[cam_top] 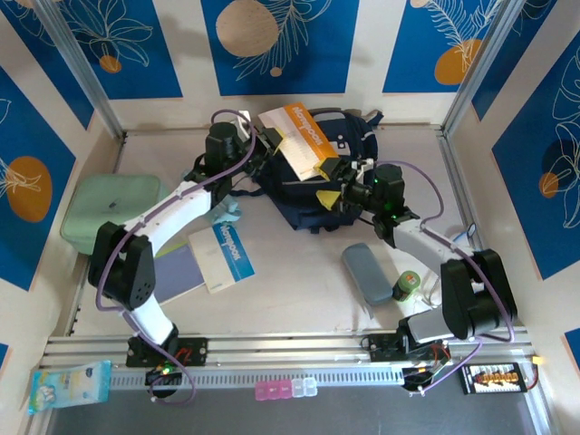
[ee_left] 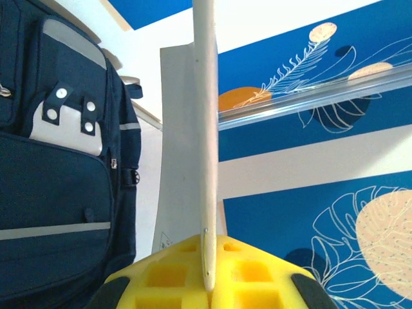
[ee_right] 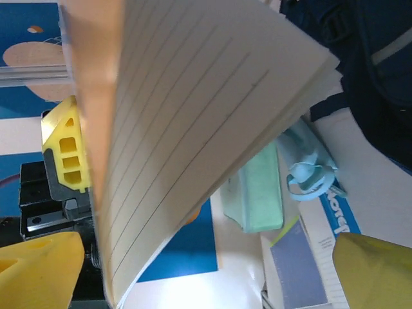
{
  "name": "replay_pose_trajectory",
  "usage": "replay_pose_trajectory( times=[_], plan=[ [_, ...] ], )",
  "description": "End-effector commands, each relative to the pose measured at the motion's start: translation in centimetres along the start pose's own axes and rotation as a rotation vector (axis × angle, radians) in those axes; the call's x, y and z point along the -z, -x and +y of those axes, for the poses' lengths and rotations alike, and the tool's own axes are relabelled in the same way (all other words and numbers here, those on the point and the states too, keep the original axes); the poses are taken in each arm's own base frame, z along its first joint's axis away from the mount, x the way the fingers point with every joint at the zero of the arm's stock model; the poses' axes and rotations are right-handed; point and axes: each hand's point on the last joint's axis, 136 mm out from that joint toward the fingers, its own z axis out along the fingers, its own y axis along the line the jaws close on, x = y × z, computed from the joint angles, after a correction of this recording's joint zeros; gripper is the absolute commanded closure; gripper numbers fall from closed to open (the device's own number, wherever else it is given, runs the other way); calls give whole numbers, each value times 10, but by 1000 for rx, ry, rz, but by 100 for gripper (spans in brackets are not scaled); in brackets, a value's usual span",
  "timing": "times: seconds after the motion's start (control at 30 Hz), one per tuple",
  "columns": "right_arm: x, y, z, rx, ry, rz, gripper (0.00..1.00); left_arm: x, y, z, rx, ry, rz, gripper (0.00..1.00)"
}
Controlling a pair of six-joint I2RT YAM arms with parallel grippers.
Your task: Pack the student bag
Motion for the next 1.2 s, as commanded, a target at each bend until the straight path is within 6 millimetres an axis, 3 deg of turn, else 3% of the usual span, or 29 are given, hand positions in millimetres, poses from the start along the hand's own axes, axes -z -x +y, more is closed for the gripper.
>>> replay_pose_trajectory(
  times=[0.0,0.2,0.4,0.63,0.77,0.83,0.93,1.07,1.17],
  plan=[
    [-8,0,45,2,152,35,2,2,13,-13,38,-61,-51,100],
    [-22,4,54,-17,177,15,8,-3,12,-13,87,-91,-38,100],
    [-15,21,60,-63,253,-84,35,-2,12,-8,102,-85,-49,100],
    [-11,20,57,-34,251,-90,67,0,8,5,89,-44,-45,100],
    [-10,20,51,-18,210,-95,91,3,1,16,81,-10,-24,98],
    [-9,20,45,-9,166,-98,100,5,-4,22,43,20,-3,88],
    [0,23,30,20,65,-123,100,12,-14,38,-74,127,52,63],
    [28,32,11,78,-70,-184,100,30,-30,77,-308,326,146,38],
    [53,39,-3,110,-165,-235,100,36,-47,92,-499,408,262,24]
  ],
)
